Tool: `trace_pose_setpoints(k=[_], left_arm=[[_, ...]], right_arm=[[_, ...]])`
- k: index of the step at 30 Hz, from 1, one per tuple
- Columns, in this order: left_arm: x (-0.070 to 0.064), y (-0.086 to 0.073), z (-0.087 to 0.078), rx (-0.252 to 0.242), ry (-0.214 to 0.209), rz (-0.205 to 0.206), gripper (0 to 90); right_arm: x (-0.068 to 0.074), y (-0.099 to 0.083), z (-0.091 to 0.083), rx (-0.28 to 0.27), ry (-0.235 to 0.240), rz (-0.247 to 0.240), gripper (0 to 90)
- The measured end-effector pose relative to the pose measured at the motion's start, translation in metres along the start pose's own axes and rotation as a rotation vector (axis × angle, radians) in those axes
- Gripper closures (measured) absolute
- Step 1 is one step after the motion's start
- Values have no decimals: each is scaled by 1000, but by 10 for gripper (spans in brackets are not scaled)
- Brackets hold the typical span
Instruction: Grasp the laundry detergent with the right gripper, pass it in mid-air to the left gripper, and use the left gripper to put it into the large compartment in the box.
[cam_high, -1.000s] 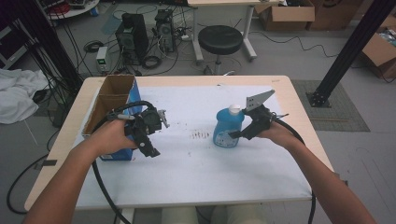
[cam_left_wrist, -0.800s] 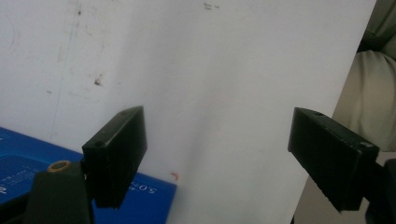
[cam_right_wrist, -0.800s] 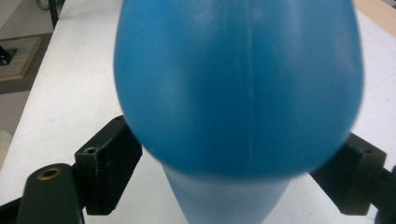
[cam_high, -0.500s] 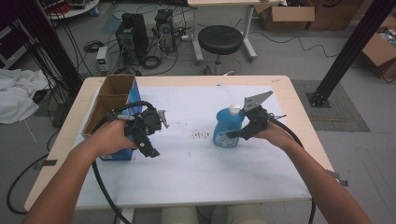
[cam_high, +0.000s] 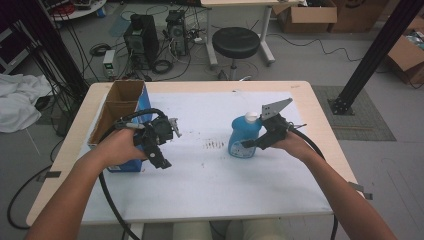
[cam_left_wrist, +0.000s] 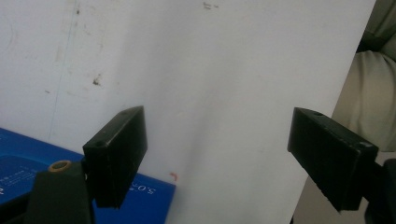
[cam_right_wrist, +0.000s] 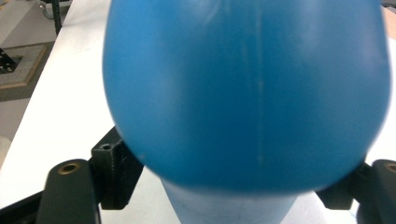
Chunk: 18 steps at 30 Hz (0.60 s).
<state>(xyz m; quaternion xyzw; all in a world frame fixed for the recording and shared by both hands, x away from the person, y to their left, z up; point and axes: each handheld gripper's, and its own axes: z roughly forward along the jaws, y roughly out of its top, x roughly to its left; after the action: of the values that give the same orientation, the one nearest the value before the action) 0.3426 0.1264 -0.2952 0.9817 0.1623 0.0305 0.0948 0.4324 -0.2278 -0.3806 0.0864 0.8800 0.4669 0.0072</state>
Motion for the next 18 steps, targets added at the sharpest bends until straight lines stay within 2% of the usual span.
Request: trace_pose_setpoints(k=[18], left_arm=[[0, 0, 0, -1, 1, 1, 206]], right_arm=[[0, -1, 1, -2, -3, -9, 281]])
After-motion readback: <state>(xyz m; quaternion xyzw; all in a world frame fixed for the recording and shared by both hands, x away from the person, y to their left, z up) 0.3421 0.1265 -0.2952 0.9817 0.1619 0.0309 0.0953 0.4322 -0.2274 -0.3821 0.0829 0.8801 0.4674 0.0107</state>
